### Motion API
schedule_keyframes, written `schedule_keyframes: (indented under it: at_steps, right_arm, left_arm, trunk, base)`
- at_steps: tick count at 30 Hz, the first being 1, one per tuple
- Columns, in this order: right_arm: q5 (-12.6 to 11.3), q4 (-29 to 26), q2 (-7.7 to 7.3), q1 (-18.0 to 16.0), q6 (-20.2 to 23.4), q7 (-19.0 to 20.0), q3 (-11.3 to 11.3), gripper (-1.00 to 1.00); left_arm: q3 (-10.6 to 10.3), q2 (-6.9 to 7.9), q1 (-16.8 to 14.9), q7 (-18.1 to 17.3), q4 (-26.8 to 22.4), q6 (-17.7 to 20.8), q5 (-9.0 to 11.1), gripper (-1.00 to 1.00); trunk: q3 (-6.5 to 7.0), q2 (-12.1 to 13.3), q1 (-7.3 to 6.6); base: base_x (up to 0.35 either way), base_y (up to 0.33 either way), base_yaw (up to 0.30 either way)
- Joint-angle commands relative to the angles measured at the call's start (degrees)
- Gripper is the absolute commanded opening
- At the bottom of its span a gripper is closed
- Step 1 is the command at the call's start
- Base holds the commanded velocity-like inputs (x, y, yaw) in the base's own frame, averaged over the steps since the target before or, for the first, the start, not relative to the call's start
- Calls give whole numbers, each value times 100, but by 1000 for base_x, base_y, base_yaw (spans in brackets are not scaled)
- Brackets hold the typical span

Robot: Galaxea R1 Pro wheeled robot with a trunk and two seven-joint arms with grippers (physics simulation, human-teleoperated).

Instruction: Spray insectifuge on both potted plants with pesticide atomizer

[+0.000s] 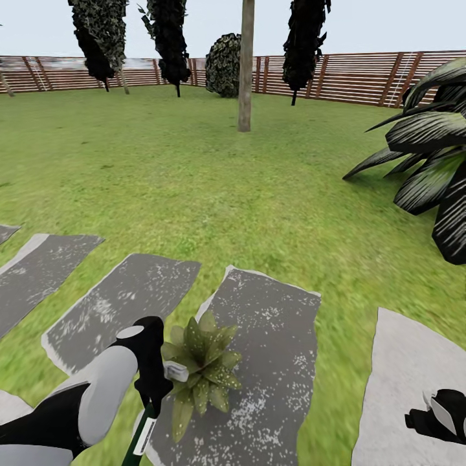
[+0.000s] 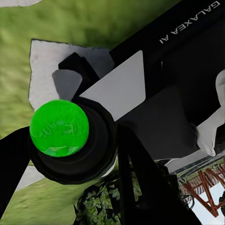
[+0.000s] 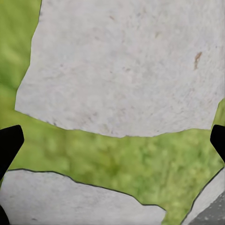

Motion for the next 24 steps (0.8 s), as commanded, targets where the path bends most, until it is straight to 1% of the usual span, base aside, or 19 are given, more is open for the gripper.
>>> schedule_keyframes:
  at_steps: [1,3,8,14,17,24]
  right_arm:
    - [-58,10,-2,-7,7,12,27,100]
    - [-58,10,-3,-7,7,12,27,100]
    - [-58,10,-2,-7,6,12,27,100]
    - [-58,12,-2,-7,4,13,27,100]
    - [-58,16,-4,-7,5,13,27,100]
    - [-58,13,-2,-7,7,12,27,100]
  left_arm:
    - [37,-4,0,-43,-3,60,-59,-100]
    - [41,1,3,-38,6,59,-62,-100]
    - [37,4,177,-35,13,58,-65,-100]
    - [36,4,199,-35,9,60,-65,-100]
    - [36,4,200,-35,5,60,-65,-100]
    - [36,4,200,-35,-4,60,-65,-100]
  trunk:
    - [-4,-2,-1]
    - [-4,-2,-1]
    - [-4,-2,-1]
    - [-4,-2,-1]
    - [-4,-2,-1]
    - [-4,-2,-1]
  base:
    - [0,0,0]
    - [0,0,0]
    - [0,0,0]
    - [0,29,0]
    - [0,179,-26]
    - [-12,277,-206]
